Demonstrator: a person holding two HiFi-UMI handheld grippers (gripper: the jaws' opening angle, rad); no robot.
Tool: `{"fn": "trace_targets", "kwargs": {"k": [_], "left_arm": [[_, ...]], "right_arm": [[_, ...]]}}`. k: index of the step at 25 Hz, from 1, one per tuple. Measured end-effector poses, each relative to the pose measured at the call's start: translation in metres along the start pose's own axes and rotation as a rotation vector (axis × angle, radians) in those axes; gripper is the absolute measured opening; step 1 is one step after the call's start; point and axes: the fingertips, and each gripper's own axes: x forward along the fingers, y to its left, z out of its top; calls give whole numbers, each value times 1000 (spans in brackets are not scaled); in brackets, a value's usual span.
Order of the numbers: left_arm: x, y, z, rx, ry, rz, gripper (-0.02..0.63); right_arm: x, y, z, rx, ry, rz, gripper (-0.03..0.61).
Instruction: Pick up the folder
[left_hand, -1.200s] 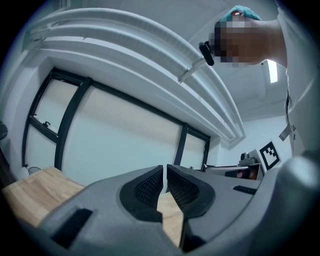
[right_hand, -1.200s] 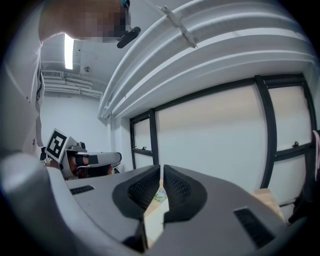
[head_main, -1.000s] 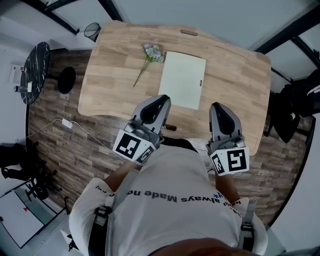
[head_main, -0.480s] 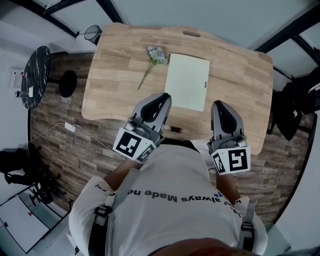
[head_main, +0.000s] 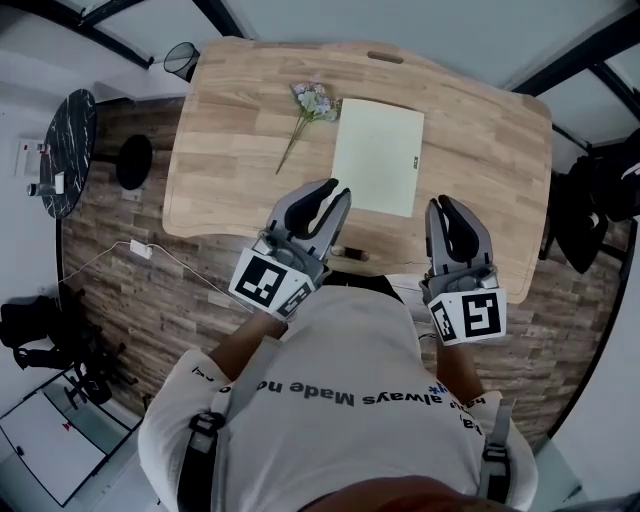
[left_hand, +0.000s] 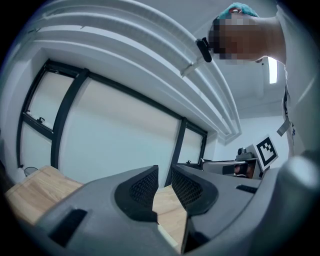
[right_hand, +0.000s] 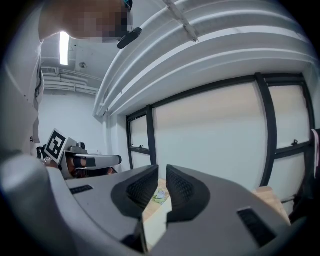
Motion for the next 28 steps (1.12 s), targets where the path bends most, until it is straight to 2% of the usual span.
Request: {"fn": "trace_targets", "kwargs": {"k": [8, 16, 28], "left_arm": [[14, 22, -37, -59, 82, -9, 138], [32, 46, -86, -106, 160, 0, 166], [47, 73, -167, -158, 291, 18, 229]], "right_arm": [[17, -9, -31, 31, 63, -3, 93], [39, -21, -81, 122, 137, 6, 152], [65, -41, -154, 113, 262, -4, 235]]}}
